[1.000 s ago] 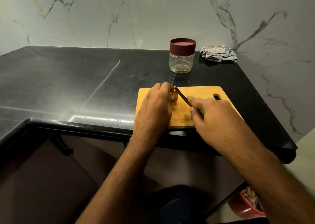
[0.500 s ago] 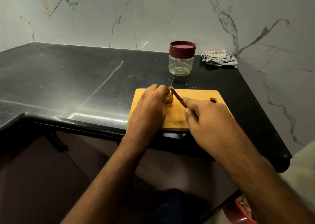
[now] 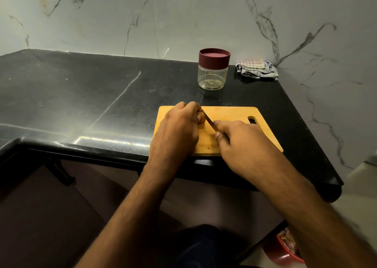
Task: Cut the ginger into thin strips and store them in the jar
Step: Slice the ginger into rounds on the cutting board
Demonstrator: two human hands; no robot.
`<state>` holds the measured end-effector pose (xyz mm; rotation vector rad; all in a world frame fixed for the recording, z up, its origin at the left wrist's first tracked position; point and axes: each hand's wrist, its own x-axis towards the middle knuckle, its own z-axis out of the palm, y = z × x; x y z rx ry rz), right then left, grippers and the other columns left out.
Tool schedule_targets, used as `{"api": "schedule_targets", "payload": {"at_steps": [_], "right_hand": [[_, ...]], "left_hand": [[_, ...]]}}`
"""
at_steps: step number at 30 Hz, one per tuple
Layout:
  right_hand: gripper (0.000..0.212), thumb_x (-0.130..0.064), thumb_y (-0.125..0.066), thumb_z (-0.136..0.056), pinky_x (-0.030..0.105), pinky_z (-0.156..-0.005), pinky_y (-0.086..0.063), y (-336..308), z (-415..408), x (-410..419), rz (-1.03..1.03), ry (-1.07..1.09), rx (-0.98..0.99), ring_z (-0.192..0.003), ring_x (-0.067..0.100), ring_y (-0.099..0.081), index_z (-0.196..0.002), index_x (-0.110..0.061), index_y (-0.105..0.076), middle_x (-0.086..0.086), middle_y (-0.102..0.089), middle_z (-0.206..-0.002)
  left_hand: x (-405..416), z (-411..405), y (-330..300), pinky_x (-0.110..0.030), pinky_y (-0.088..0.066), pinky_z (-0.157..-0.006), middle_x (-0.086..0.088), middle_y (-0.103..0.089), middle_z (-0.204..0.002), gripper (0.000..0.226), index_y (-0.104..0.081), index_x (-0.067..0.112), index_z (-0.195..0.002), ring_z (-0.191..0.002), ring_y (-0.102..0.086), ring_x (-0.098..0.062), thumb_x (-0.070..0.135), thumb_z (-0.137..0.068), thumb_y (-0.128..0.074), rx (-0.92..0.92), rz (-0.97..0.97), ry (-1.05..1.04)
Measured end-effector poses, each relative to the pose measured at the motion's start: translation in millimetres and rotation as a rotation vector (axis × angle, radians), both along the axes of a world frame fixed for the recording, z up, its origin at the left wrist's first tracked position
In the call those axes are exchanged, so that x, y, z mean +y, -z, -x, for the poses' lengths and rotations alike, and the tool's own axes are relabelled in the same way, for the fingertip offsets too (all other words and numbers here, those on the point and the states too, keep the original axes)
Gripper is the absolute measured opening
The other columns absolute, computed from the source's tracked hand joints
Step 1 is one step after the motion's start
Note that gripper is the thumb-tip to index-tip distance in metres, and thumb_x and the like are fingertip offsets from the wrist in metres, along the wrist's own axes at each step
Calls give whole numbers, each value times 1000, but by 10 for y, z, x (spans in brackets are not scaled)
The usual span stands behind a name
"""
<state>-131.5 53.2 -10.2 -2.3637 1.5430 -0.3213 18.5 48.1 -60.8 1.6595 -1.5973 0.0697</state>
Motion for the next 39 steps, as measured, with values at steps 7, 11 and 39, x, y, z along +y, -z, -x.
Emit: {"api": "schedule_targets", "payload": {"at_steps": [7, 11, 39], "right_hand": [[34, -35, -38, -102, 25, -74, -43, 3, 22, 14, -13, -26, -5, -88, 8, -42, -134, -34, -47, -4, -59, -114], [38, -37, -40, -101, 25, -77, -42, -11, 60, 50, -14, -23, -45, -94, 10, -45, -139, -36, -43, -3, -58, -120], [42, -28, -41, -101, 23, -70, -45, -41, 37, 84, 51, -17, -106, -87, 8, -49, -143, -35, -39, -5, -57, -108]], "left_hand": [[-5, -44, 6, 1, -37, -70, 3, -60, -106, 25, -69, 15, -119, -84, -53, -3, 17, -95, -66, 41, 9, 55], [16, -28, -8, -3, -38, -71, 0, -61, -109, 22, -69, 14, -117, -90, -56, -8, 16, -96, -63, 42, 31, 35], [-7, -34, -4, -23, -45, -77, 3, -63, -101, 17, -66, 16, -111, -92, -56, -12, 15, -95, -64, 56, -3, 5]]}}
